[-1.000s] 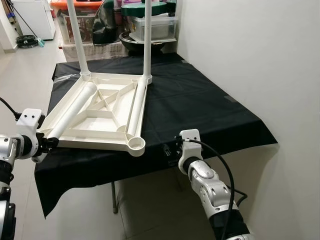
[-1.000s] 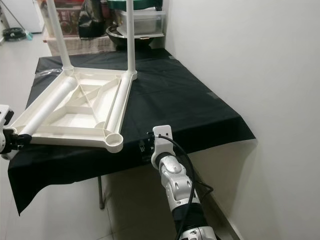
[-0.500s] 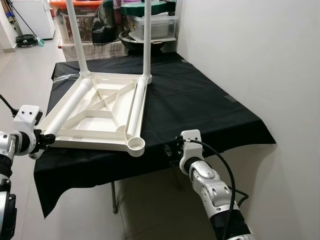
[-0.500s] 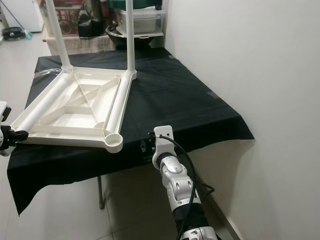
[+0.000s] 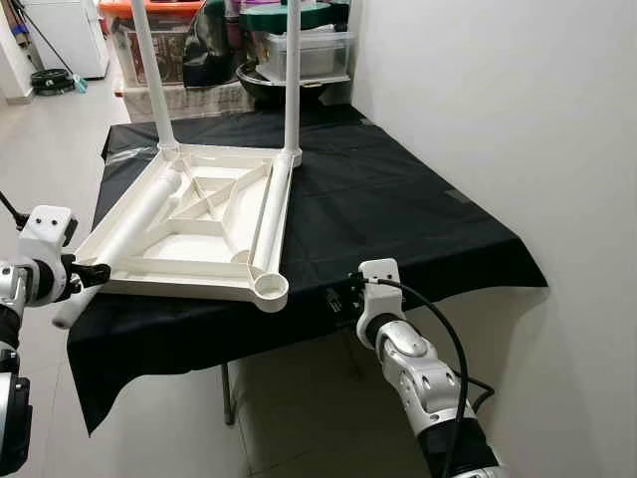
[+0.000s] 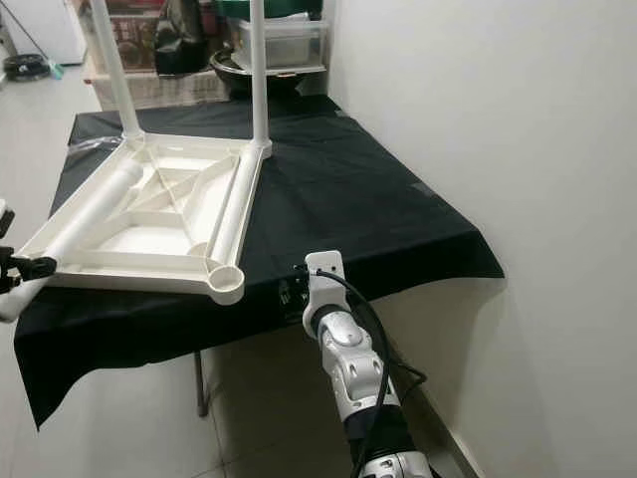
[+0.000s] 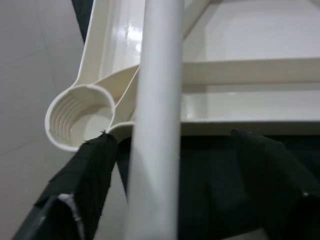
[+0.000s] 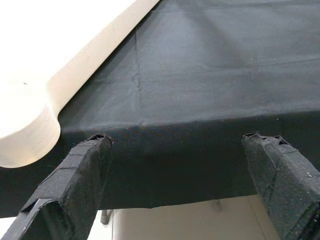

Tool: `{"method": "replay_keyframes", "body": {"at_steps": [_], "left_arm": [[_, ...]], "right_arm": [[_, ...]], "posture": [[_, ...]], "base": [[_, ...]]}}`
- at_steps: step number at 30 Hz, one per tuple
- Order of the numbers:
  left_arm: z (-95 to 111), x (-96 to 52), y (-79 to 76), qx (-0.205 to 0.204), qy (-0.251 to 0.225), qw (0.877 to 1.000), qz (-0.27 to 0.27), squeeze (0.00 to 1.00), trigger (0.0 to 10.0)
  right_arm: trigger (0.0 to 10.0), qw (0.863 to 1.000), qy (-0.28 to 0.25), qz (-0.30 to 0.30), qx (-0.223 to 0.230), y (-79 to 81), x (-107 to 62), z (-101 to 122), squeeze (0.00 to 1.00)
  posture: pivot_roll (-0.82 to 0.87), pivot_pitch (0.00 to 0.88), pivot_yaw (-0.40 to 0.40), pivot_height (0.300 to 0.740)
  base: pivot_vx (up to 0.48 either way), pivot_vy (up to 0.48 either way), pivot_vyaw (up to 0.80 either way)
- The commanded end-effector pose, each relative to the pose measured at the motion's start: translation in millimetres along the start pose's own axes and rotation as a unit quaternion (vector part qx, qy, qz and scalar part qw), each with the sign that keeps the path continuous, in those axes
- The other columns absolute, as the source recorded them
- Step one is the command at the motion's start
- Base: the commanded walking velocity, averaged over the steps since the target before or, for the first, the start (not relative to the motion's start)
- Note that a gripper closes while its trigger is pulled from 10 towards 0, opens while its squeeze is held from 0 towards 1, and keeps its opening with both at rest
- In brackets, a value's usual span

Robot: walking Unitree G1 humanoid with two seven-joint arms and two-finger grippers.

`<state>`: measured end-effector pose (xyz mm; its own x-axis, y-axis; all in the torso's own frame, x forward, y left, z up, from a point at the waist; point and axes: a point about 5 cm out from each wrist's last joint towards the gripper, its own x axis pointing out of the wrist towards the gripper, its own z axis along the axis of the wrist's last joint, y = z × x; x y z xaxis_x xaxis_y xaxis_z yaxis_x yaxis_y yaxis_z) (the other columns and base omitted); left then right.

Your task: Building children table

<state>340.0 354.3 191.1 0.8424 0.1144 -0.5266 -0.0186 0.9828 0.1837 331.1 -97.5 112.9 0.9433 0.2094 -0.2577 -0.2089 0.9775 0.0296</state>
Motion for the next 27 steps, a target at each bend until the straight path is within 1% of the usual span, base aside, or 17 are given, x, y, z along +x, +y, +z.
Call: {"method": "replay_keyframes", "body": {"at_steps": [1,9,11,12,14,15,16,17,18,19,20,21,23,25,26,27], "left_arm": [[6.4,-4.0,6.3,0.006,-0.007,1.000,0.010,1.00,10.0],[16.9,-7.8,12.0,0.001,-0.033,0.999,0.028,1.00,10.0],[23.3,-9.3,13.5,0.006,-0.054,0.998,0.041,1.00,10.0],[23.3,-9.3,13.5,0.006,-0.054,0.998,0.041,1.00,10.0],[33.5,-12.1,16.3,0.025,-0.085,0.993,0.072,1.00,10.0],[33.5,-12.1,16.3,0.025,-0.085,0.993,0.072,1.00,10.0],[47.8,-15.9,13.1,0.036,-0.126,0.988,0.079,0.00,10.0],[47.8,-15.9,13.1,0.036,-0.126,0.988,0.079,0.00,10.0],[61.1,-21.2,9.5,0.045,-0.167,0.982,0.081,0.00,10.0],[69.1,-25.3,6.8,0.049,-0.193,0.977,0.080,0.00,10.0],[79.6,-33.1,0.4,0.054,-0.233,0.968,0.073,0.00,10.0],[84.0,-39.4,-6.5,0.054,-0.256,0.963,0.062,0.00,10.0],[85.8,-46.8,-15.3,0.054,-0.276,0.958,0.050,0.00,10.0],[84.8,-47.5,-17.2,0.053,-0.278,0.958,0.049,0.00,10.0],[79.2,-52.2,-30.3,0.078,-0.299,0.950,0.046,0.00,10.0],[72.1,-58.8,-45.4,0.099,-0.328,0.939,0.039,0.00,10.0]], "right_arm": [[10.0,1.000,0.008,-0.002,-0.001,-1.3,-1.7,-4.0,0.00],[10.0,1.000,0.008,-0.003,0.000,-0.7,-1.8,-4.6,0.00],[10.0,1.000,0.006,-0.005,0.001,-0.9,-1.5,-3.9,0.00],[10.0,1.000,0.006,-0.005,0.001,-0.9,-1.5,-3.9,0.00],[10.0,1.000,0.002,-0.009,0.004,-1.6,-1.6,-2.9,0.00],[10.0,1.000,0.002,-0.009,0.004,-1.6,-1.6,-2.9,0.00],[10.0,1.000,-0.002,-0.013,0.007,-3.0,-1.9,-1.6,0.00],[10.0,1.000,-0.002,-0.013,0.007,-3.0,-1.9,-1.6,0.00],[10.0,1.000,-0.006,-0.016,0.009,-4.1,-2.2,-0.5,0.00],[10.0,1.000,-0.008,-0.017,0.010,-4.8,-2.4,0.1,0.00],[10.0,1.000,-0.010,-0.018,0.012,-5.6,-2.7,0.7,0.00],[10.0,1.000,-0.011,-0.018,0.013,-5.8,-2.9,0.8,0.00],[10.0,1.000,-0.012,-0.018,0.014,-5.5,-3.1,0.9,0.00],[10.0,1.000,-0.012,-0.018,0.014,-5.3,-3.1,1.0,0.00],[10.0,1.000,-0.019,-0.011,0.014,-2.8,-3.4,2.2,0.00],[10.0,0.999,-0.029,-0.003,0.013,-0.2,-3.9,4.7,0.00]], "posture": [[0.05,0.000,-0.037,0.740],[0.06,0.000,-0.039,0.740],[0.06,0.000,-0.039,0.740],[0.06,0.000,-0.039,0.740],[0.06,0.000,-0.039,0.740],[0.06,0.000,-0.039,0.740],[0.05,0.000,-0.038,0.740],[0.05,0.000,-0.038,0.740],[0.05,0.000,-0.037,0.740],[0.05,0.000,-0.037,0.740],[0.05,0.000,-0.039,0.740],[0.05,0.000,-0.040,0.740],[0.05,0.000,-0.041,0.740],[0.05,0.000,-0.043,0.740],[0.06,0.000,-0.051,0.740],[0.06,0.000,-0.056,0.740]], "base": [[0.000,0.000,0.00],[0.000,0.000,0.00],[0.000,0.000,0.00],[0.000,0.000,0.00],[0.000,0.000,0.00],[0.000,0.000,0.00],[0.000,0.000,0.00],[0.000,0.000,0.00],[0.000,0.000,0.00],[0.000,0.000,0.00],[0.000,0.000,0.00],[0.000,0.000,0.00],[0.000,0.000,0.00],[0.000,0.000,0.00],[0.000,0.000,0.00],[0.000,0.000,0.00]]}}
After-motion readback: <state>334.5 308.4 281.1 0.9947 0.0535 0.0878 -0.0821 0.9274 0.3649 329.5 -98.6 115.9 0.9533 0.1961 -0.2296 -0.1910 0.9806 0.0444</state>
